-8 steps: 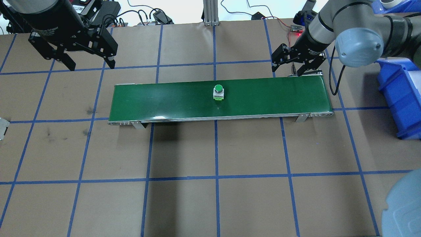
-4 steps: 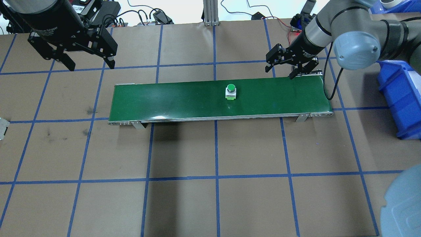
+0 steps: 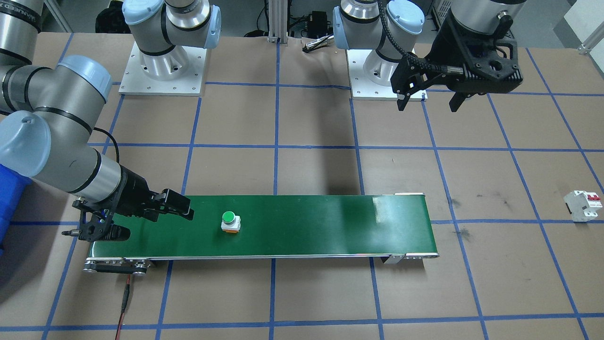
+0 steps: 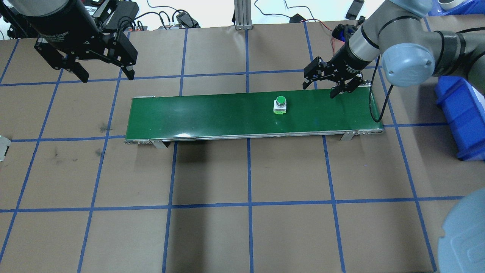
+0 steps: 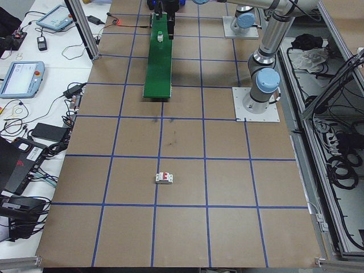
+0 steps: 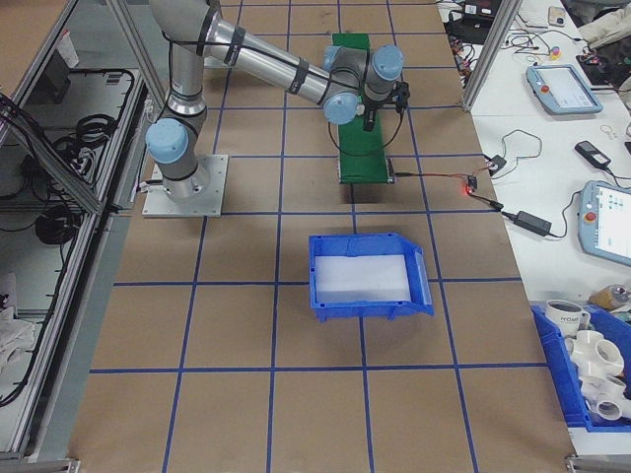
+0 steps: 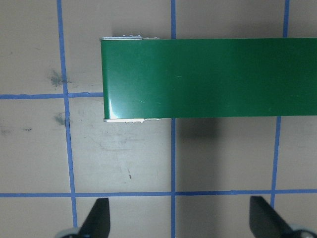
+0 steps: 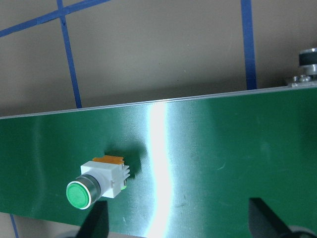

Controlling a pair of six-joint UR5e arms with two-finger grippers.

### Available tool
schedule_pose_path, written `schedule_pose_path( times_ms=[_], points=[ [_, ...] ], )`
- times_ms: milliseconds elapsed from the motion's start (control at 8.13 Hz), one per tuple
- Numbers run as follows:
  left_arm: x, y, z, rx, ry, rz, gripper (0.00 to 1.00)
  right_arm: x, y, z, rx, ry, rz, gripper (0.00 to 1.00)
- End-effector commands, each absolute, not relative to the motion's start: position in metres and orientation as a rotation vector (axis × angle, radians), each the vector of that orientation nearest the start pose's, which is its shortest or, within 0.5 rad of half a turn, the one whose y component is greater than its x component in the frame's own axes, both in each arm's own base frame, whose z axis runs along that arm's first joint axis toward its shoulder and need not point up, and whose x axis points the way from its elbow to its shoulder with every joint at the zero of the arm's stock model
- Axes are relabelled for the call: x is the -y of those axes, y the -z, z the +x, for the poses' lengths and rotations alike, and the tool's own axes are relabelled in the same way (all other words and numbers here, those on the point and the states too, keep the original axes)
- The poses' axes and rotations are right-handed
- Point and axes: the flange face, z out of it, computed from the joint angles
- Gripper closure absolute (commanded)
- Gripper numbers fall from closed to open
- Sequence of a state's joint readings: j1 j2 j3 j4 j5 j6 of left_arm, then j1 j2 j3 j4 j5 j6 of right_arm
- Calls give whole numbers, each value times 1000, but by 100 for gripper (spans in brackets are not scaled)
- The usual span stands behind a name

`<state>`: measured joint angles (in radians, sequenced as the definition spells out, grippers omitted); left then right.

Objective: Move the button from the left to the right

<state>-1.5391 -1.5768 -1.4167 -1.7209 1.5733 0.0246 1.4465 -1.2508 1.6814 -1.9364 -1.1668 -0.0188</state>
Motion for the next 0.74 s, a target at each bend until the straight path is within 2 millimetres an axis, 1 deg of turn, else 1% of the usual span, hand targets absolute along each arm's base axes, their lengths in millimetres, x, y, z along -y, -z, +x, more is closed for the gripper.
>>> schedule_pose_path(
  times_ms=[0,369,492,615],
  points=[
    [493,-545,-122,-3137,-5,0,0,602,-296,102,-2693,-67,167,1],
    [492,-543,-122,-3139,-12,-2,0,603,-290,102,-2693,-82,172,0],
    [488,-542,-123,-3139,-15,-2,0,605,-282,102,-2688,-100,178,0],
    [482,-537,-123,-3139,-24,-2,0,604,-281,101,-2700,-104,181,0]
  ],
)
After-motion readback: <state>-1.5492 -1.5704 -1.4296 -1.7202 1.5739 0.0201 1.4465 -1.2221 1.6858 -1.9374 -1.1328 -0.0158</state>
